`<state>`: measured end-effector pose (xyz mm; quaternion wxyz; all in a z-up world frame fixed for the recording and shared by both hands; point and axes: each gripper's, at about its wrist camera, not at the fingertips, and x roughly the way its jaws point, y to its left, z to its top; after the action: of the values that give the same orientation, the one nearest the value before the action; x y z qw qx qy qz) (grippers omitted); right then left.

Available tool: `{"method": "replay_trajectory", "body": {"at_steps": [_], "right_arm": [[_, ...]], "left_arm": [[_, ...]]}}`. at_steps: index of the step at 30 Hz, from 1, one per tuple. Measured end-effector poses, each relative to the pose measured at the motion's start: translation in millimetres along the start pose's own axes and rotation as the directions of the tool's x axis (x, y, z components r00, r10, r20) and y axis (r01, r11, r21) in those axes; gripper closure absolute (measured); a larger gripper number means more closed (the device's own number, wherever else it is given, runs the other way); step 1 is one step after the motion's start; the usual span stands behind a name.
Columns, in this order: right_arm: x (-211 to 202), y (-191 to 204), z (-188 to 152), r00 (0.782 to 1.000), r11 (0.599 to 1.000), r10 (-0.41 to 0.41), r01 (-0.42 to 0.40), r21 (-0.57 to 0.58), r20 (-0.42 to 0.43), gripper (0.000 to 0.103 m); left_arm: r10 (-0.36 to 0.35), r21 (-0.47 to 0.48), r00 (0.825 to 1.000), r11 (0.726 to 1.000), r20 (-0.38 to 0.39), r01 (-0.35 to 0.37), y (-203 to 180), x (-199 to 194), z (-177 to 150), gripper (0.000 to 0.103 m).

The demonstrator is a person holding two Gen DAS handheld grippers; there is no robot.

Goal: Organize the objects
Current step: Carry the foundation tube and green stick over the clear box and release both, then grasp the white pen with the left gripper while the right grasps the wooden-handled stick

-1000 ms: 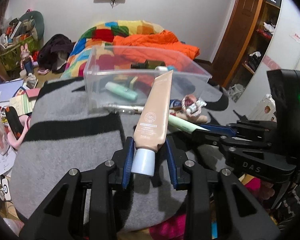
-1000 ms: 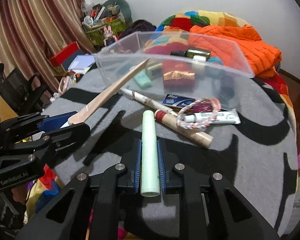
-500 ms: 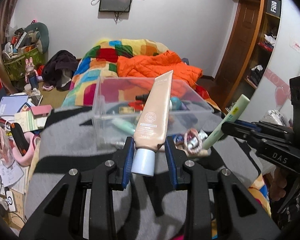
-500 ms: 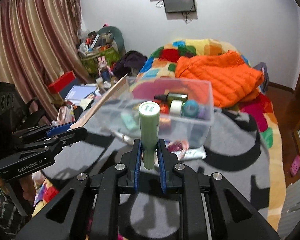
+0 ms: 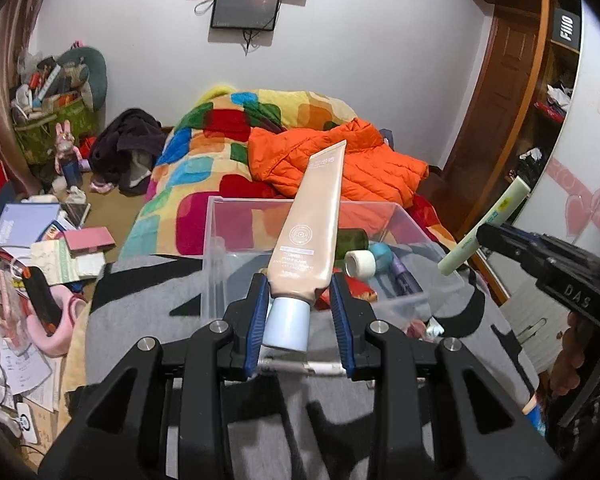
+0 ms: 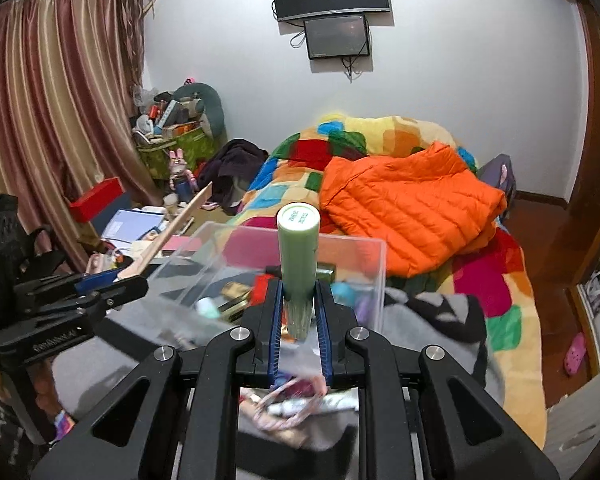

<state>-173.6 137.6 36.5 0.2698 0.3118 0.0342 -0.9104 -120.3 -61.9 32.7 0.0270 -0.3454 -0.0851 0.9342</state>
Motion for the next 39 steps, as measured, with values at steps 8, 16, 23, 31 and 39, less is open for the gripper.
{"method": "replay_trajectory", "body": {"at_steps": [8,16,23,31,39], "right_arm": [[46.2,-3.9,-1.6,0.990,0.992,-0.110,0.103,-0.077,-0.092,0.089],[79.7,15.0,-12.3,0.979,0.990,-0.070,0.045,-0.136,-0.189,0.089],[64.9,25.9,-8.7,0.988,0.990,-0.009,-0.012,-0.138,-0.152,0.073],[30.4,9.6,-14.8,0.992,0.996,0.000,-0.011,-0.086,-0.127,0.072],[10.2,-2.8,-55.1,0.982,0.998,0.037,-0.047,-0.048,-0.187,0.068]], "left_arm": [[0.059,0.022,0.995,0.998,-0.076,-0.058,9.5,44.5,11.0,0.072],[0.042,0.025,0.989,0.999,-0.141,-0.039,9.8,67.7,6.1,0.072],[0.030,0.041,0.996,0.999,-0.089,-0.026,3.8,40.3,5.9,0.063],[0.017,0.078,0.995,0.997,-0.094,-0.010,-5.5,18.5,-16.3,0.052],[-0.008,0.092,0.979,0.995,-0.204,0.027,-23.3,29.5,-63.7,0.050]]}}
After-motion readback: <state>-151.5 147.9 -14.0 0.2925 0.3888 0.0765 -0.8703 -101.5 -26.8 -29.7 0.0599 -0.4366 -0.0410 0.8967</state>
